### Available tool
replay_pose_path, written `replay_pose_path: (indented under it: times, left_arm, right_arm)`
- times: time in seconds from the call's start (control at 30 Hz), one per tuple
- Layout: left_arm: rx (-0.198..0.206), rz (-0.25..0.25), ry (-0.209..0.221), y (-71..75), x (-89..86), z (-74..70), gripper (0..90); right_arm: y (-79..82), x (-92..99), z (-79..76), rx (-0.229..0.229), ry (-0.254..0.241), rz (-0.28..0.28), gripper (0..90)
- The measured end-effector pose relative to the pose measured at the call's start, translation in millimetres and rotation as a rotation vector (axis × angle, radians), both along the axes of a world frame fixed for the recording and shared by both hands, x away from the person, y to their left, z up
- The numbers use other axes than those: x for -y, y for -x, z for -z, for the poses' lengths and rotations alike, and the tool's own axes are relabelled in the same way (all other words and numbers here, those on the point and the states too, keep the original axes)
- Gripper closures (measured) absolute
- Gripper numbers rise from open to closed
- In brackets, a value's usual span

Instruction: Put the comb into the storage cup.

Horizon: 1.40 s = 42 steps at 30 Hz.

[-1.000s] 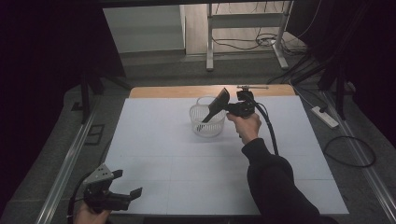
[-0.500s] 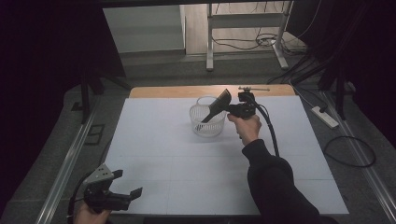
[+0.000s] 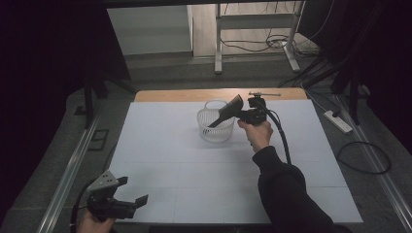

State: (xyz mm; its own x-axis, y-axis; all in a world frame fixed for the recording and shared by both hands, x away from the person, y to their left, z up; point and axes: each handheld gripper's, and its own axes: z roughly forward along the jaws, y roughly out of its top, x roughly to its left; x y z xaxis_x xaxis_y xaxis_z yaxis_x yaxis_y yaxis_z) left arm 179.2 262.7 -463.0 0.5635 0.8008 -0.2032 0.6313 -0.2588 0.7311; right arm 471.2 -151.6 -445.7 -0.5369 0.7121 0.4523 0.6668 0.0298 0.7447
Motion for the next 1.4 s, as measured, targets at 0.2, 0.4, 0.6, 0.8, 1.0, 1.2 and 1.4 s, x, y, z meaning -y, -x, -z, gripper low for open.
replay_pose_path:
  times: [0.2, 0.4, 0.6, 0.8, 1.0, 1.2, 1.4]
  left_arm:
    - [-0.003, 0.0, 0.001, -0.2, -0.1, 0.1, 0.0]
    - [-0.004, 0.001, 0.0, -0.3, -0.1, 0.1, 0.0]
    - [-0.005, 0.001, 0.001, -0.5, -0.2, 0.2, 0.0]
    - [-0.007, 0.002, 0.002, -0.6, -0.2, 0.2, 0.0]
    - [-0.007, 0.003, 0.002, -0.6, -0.3, 0.2, 0.0]
    - [-0.008, 0.003, 0.001, -0.6, -0.2, 0.2, 0.0]
    - [-0.008, 0.004, 0.002, -0.6, -0.3, 0.2, 0.0]
  right_arm:
    - [-0.6, 1.3, 1.2, 0.011, 0.033, 0.017, 77.4]
    - [-1.0, 2.3, 1.6, 0.028, 0.068, 0.032, 74.7]
    - [-1.0, 3.7, 1.5, 0.047, 0.111, 0.048, 71.5]
    - [-1.3, 4.8, 2.1, 0.057, 0.143, 0.061, 68.3]
    - [-1.2, 4.8, 2.8, 0.067, 0.165, 0.072, 66.0]
    - [-1.5, 3.6, 5.6, 0.067, 0.188, 0.074, 62.6]
    - [-0.6, 0.8, 6.5, 0.083, 0.215, 0.072, 59.2]
